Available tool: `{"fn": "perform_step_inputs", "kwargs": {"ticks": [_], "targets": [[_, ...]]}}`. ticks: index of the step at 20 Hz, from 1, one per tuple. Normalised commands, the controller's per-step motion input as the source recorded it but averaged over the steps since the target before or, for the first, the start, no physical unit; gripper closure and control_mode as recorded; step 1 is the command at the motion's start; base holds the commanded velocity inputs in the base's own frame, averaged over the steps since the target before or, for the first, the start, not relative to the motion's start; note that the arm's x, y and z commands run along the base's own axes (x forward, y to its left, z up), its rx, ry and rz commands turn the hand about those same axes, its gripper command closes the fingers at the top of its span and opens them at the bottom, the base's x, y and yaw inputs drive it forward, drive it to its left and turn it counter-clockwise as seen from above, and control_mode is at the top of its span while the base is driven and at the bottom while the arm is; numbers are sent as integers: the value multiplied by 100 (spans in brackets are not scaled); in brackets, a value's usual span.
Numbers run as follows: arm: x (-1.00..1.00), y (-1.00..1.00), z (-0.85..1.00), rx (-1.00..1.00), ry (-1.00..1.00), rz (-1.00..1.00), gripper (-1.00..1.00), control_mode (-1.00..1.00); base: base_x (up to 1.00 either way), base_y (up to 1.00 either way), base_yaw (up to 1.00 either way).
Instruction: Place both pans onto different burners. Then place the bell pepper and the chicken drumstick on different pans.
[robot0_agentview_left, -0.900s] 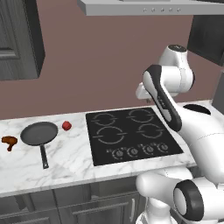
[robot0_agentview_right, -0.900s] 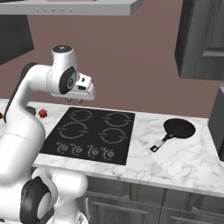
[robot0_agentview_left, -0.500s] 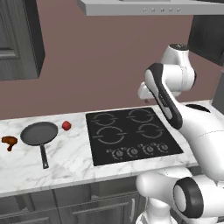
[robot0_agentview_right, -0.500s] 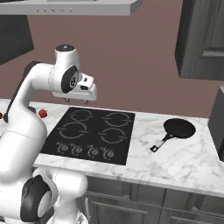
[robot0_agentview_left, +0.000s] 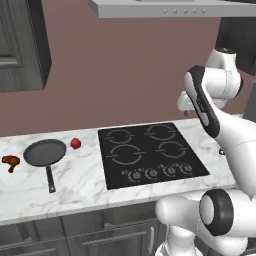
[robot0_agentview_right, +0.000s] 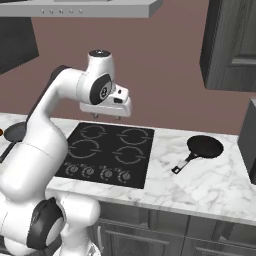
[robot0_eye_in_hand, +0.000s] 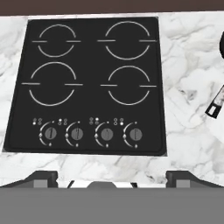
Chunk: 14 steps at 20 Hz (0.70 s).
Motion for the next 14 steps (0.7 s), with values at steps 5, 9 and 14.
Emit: {"fn": "perform_step_inputs", "kwargs": {"ticks": [5, 9, 14], "targets": [[0, -76, 0, 0, 7, -8, -100, -100, 0, 0, 0], [0, -71, -2, 0, 4, -9, -100, -100, 0, 0, 0], [0, -61, -27, 0, 0, -8, -100, -100, 0, 0, 0]]}}
